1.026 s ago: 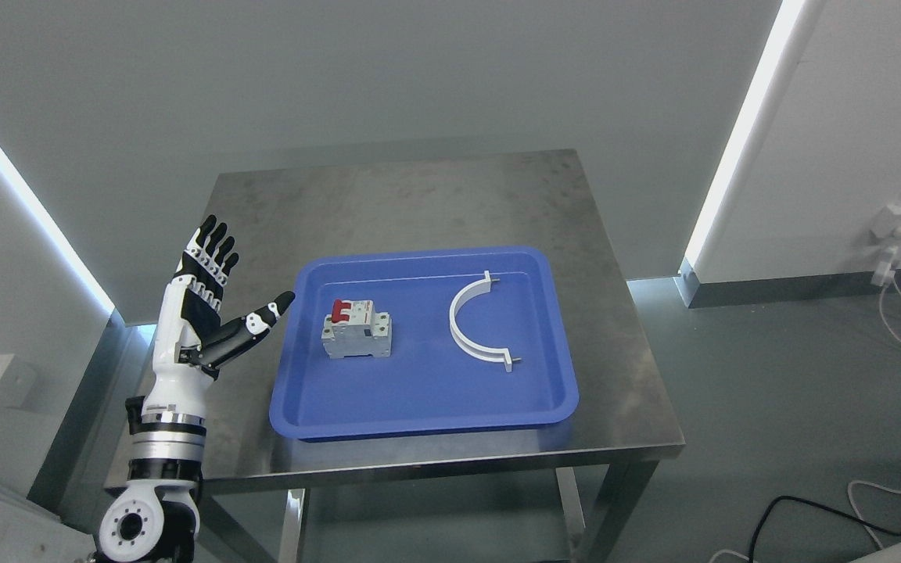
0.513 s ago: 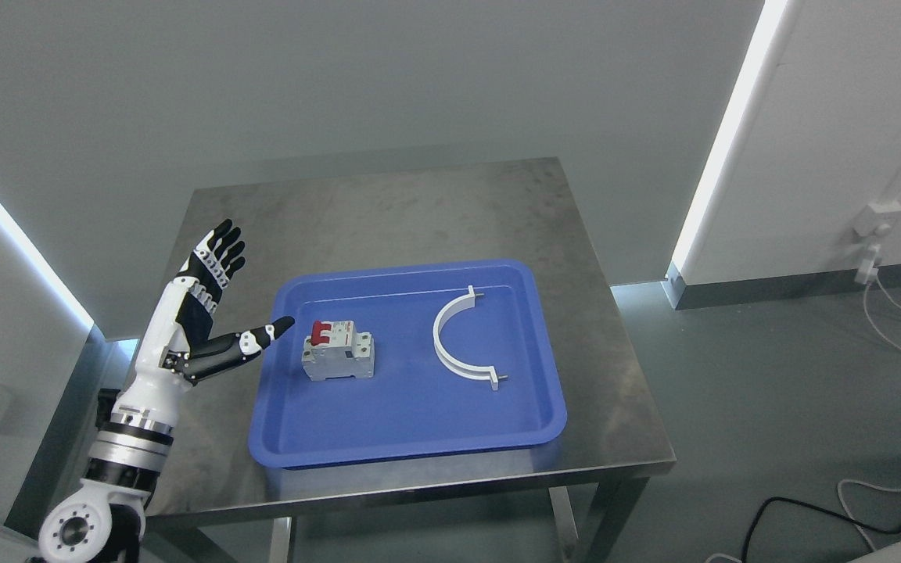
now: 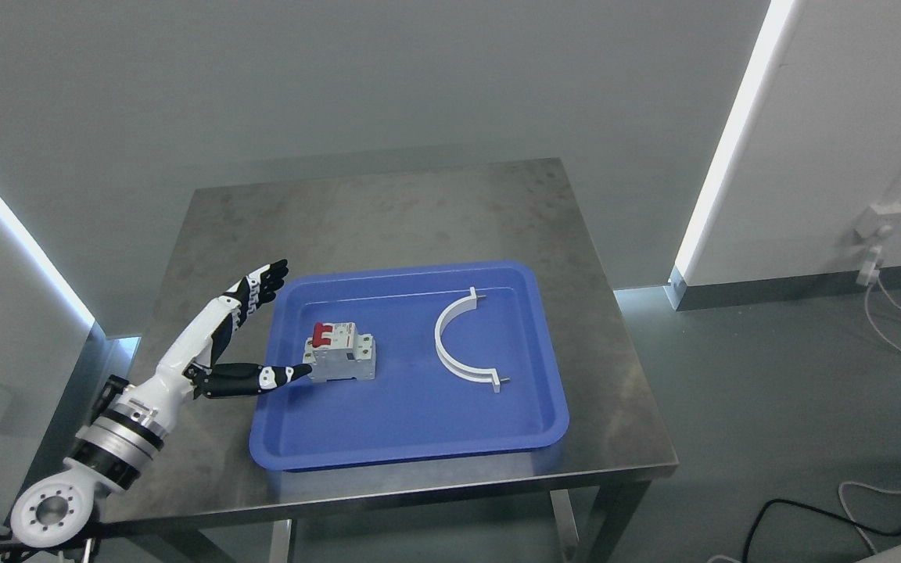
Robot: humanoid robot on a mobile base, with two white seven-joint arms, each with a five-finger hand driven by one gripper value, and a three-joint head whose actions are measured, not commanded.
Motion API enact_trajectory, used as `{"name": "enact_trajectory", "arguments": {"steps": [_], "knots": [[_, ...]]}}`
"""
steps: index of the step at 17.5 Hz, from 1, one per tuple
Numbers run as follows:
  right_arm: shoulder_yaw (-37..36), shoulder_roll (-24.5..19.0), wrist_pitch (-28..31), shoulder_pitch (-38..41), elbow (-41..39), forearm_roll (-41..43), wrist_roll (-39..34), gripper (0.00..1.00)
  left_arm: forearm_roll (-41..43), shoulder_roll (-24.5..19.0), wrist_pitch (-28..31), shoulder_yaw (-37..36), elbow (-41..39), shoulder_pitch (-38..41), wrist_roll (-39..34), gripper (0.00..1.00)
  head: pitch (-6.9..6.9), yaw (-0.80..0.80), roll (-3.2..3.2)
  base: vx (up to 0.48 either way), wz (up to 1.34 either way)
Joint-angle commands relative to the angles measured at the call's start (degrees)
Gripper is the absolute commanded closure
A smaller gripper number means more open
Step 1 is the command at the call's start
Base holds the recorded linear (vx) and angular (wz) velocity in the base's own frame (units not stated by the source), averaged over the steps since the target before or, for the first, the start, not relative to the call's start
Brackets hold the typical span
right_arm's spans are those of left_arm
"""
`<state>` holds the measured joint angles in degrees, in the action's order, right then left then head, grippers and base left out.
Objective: Place circuit breaker on shelf
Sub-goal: 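Close the left hand around the circuit breaker, then lift the circuit breaker out of the blue tray with the left hand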
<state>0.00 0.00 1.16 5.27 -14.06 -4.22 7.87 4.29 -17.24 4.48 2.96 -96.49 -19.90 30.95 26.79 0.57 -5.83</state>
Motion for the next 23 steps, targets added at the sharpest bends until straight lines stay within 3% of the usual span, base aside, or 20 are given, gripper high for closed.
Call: {"name": "enact_trajectory", "arguments": {"steps": [1,12,19,23], "knots": [[1.1,1.0,3.3,0.0,0.0,0.0,0.0,0.0,5.9,-3.2,3.9,-7.6,0.6,-2.0,1.5,0.05,0.0,0.0,0.0,0.008,0.02],[1.1,1.0,3.3,0.0,0.0,0.0,0.0,0.0,6.7,-2.5,6.4,-7.6,0.6,-5.7,8.2,0.26,0.0,0.0,0.0,0.009,-0.01],[1.1,1.0,3.3,0.0,0.0,0.0,0.0,0.0,6.8,-2.1,6.0,-5.3,0.9,-5.3,12.6,0.52,0.0,0.0,0.0,0.0,0.0],[1.1,1.0,3.3,0.0,0.0,0.0,0.0,0.0,6.8,-0.3,1.3,-1.7,3.5,-5.4,12.6,0.85,0.0,0.0,0.0,-0.008,0.02]]}}
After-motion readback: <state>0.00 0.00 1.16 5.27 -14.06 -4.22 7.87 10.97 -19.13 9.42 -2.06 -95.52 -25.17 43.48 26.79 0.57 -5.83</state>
